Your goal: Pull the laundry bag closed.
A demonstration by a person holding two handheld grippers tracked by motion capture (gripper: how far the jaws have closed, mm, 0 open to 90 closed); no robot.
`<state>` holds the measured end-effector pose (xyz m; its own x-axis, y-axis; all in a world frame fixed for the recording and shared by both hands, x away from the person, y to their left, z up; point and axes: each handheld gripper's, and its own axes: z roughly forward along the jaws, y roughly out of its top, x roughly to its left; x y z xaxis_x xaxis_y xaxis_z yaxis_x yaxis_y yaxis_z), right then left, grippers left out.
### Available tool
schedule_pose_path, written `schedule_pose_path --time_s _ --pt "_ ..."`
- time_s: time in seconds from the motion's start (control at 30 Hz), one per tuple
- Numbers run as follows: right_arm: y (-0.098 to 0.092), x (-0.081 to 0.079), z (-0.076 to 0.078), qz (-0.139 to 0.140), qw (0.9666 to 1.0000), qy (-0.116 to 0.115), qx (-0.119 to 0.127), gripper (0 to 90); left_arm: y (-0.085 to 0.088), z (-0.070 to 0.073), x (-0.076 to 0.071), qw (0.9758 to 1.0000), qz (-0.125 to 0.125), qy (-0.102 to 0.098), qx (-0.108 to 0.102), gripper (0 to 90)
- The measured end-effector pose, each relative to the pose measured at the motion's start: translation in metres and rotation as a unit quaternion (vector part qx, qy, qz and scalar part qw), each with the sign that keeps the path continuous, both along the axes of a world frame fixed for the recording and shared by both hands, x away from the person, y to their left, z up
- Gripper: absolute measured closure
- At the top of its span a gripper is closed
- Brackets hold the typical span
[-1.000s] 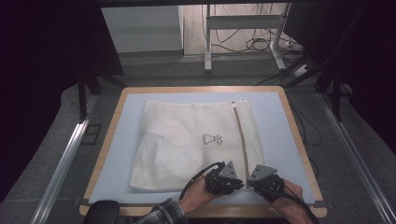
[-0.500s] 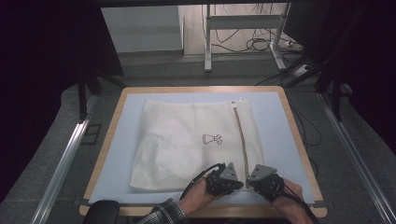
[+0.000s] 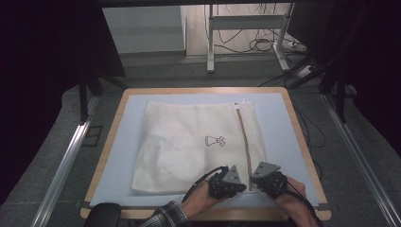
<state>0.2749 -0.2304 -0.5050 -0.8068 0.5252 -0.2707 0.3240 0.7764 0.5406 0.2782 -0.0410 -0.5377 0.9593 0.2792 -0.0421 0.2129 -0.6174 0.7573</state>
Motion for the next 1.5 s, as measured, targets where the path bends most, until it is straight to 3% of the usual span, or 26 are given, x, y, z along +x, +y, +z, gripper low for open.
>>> schedule_pose_path --time_s 1.5 --pt "0.000 0.034 -0.001 -0.007 0.9997 -0.020 -0.012 85.0 0.000 -0.001 -0.001 0.9999 0.004 0.008 -0.007 88.9"
